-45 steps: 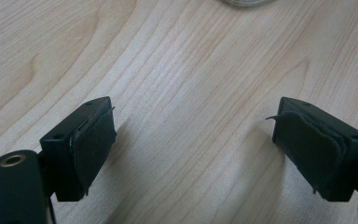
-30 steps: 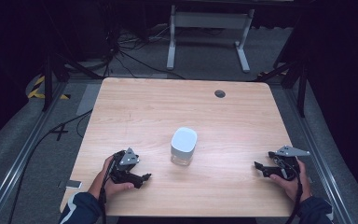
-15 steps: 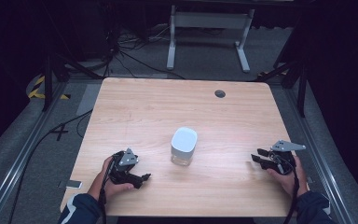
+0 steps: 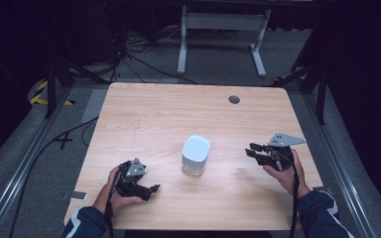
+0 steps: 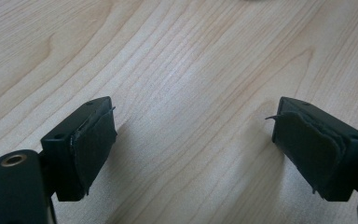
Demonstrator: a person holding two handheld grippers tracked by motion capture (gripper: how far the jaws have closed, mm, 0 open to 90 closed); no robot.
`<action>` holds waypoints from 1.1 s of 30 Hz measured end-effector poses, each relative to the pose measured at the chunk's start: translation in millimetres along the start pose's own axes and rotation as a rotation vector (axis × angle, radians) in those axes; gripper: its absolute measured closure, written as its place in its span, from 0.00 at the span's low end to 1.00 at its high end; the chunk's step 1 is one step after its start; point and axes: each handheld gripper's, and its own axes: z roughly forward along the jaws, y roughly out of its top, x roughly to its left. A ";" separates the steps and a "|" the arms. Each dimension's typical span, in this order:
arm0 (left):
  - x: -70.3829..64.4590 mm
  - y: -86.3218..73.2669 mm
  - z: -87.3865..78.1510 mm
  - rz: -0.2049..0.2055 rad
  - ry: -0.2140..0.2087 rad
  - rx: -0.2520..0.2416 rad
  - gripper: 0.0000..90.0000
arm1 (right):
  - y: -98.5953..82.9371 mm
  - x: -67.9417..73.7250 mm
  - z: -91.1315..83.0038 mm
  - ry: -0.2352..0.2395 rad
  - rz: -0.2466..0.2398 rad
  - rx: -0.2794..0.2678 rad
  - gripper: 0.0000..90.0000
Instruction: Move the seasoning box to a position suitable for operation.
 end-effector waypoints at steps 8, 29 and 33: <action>-0.1 -0.1 0.2 -0.004 -0.002 -0.002 0.15 | 47.5 21.9 20.0 0.055 -0.049 -0.072 0.75; -0.4 0.1 0.1 -0.003 0.003 -0.001 0.15 | 94.8 65.3 69.7 0.145 -0.170 -0.030 0.84; -0.8 0.2 0.6 -0.008 0.002 -0.004 0.15 | 95.1 63.6 72.8 0.149 -0.159 -0.035 0.84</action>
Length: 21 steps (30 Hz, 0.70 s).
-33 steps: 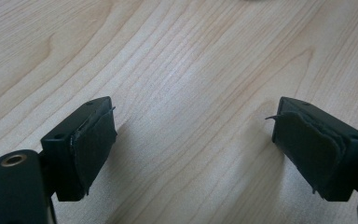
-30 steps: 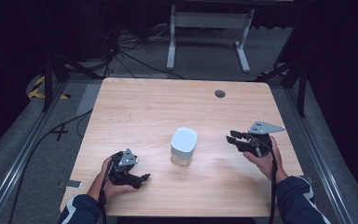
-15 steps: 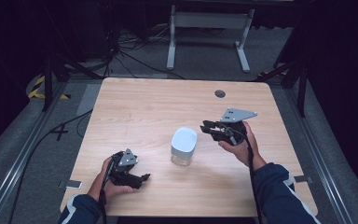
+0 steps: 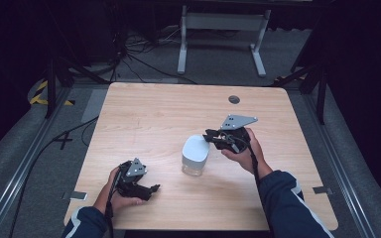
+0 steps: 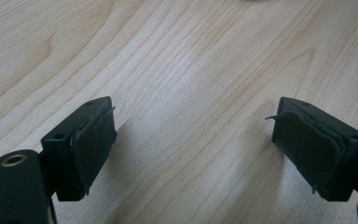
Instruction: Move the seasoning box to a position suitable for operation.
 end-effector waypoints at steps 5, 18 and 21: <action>-0.8 2.3 0.9 0.002 -0.003 0.004 0.17 | 1.1 2.2 1.8 0.010 -0.002 0.002 0.85; -5.9 8.6 1.9 0.021 -0.019 -0.004 0.24 | 2.6 0.7 8.2 -0.023 0.029 0.008 0.94; -7.5 14.4 -1.5 0.018 -0.017 -0.044 0.24 | 0.1 -1.0 10.6 -0.012 0.047 0.015 0.93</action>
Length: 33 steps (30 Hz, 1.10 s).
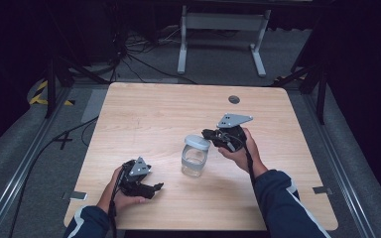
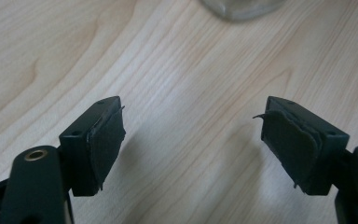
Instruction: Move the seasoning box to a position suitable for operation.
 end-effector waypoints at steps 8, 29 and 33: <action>-9.7 30.2 -13.0 0.022 -0.009 -0.155 0.29 | -2.7 1.8 4.3 0.006 -0.023 0.024 0.92; -15.1 55.9 -18.5 0.042 -0.021 -0.230 0.34 | 3.7 4.5 -2.5 0.038 -0.040 -0.009 0.94; -15.6 61.2 -22.1 0.053 -0.024 -0.254 0.40 | 2.1 2.3 0.1 0.030 -0.029 -0.001 0.95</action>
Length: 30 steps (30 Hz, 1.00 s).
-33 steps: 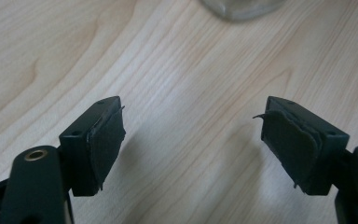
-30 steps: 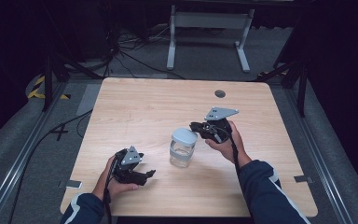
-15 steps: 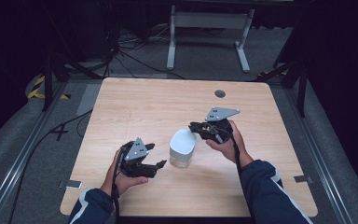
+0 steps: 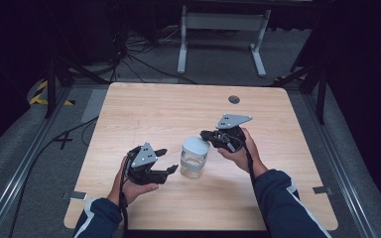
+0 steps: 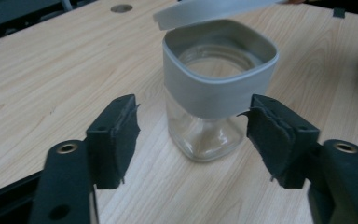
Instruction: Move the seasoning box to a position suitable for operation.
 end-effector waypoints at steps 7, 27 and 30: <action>-2.3 11.2 0.8 0.001 -0.022 -0.038 0.69 | -0.2 -0.5 0.3 0.003 0.001 -0.003 0.95; -8.1 31.9 18.3 -0.013 -0.019 0.005 1.00 | 0.3 -1.1 2.5 -0.002 -0.006 0.004 0.95; -7.9 35.4 21.5 -0.024 -0.023 0.002 0.99 | -0.1 -1.6 3.2 -0.002 0.000 0.004 0.95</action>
